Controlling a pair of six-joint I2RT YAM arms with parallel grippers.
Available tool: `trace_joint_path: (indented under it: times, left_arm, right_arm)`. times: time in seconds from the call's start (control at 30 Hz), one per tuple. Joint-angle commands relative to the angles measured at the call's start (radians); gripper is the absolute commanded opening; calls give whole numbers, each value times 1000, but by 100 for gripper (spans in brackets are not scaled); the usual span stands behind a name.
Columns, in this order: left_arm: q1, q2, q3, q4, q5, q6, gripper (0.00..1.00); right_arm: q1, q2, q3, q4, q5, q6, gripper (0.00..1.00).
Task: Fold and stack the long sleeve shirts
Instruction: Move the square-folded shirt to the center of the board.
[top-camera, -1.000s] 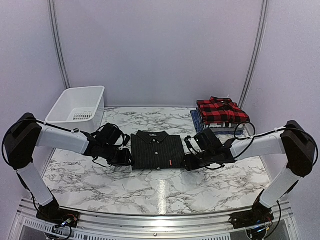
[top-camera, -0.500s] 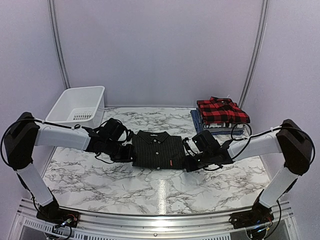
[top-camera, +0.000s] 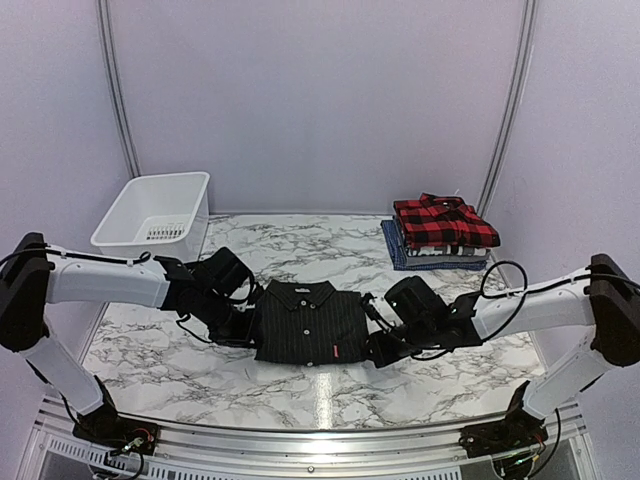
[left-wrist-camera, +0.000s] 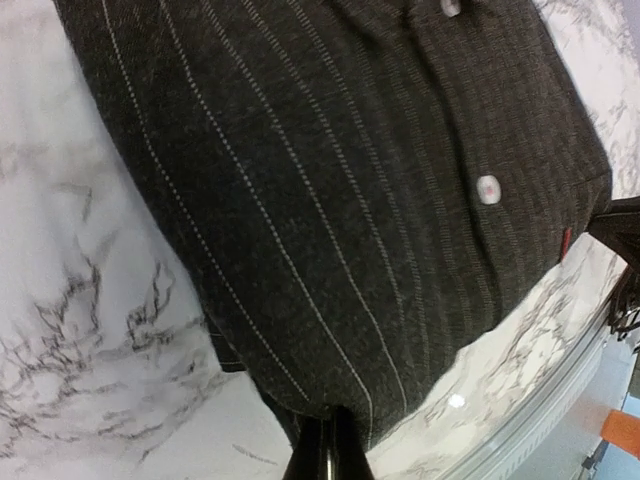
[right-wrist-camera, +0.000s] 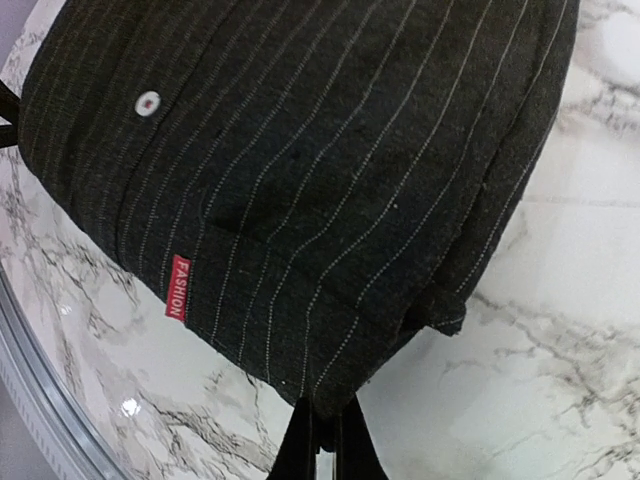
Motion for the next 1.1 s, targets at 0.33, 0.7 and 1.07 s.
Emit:
trace_joint_path:
  times: [0.33, 0.7, 1.07]
  left_arm:
    - [28, -184, -31, -121, -133, -66, 40]
    - [177, 15, 35, 125, -5, 14, 26]
    - [187, 231, 188, 214, 22, 31, 8]
  right_arm:
    - [21, -85, 94, -132, 173, 2, 42]
    - [-132, 158, 281, 37, 116, -67, 43]
    - [-193, 364, 387, 74, 128, -83, 43]
